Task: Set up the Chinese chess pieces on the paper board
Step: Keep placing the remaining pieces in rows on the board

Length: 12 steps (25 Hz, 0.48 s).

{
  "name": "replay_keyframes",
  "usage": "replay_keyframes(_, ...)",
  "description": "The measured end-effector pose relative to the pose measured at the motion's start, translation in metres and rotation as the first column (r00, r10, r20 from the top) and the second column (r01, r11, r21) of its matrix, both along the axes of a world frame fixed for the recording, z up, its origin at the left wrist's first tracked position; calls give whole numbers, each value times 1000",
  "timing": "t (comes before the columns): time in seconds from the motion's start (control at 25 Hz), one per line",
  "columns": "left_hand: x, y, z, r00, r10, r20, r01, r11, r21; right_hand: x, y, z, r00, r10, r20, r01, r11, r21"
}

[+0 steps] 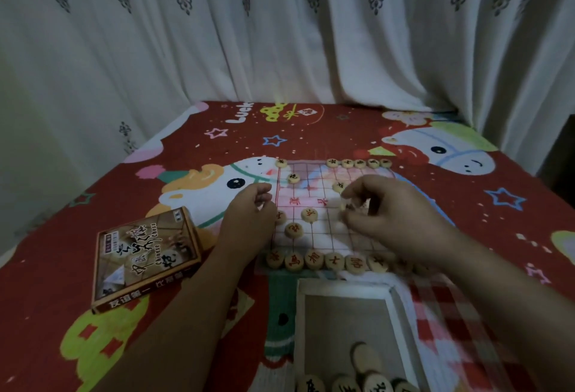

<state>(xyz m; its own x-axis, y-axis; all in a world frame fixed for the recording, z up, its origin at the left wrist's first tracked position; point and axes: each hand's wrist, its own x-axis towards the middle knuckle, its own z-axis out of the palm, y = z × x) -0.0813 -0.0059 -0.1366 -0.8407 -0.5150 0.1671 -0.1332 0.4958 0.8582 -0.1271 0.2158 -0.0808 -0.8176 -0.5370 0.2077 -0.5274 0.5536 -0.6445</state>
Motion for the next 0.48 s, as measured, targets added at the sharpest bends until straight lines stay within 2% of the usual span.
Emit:
replay_keyframes(0.24, 0, 0, 0, 1000, -16, 12, 16, 1000, 23, -105, -39, -13, 993, -107, -46, 107, 994, -6)
replay_keyframes(0.48, -3, -1, -1, 1000, 7, 28, -7, 1000, 17, -153, -78, -23, 987, -125, -104, 139, 981, 134)
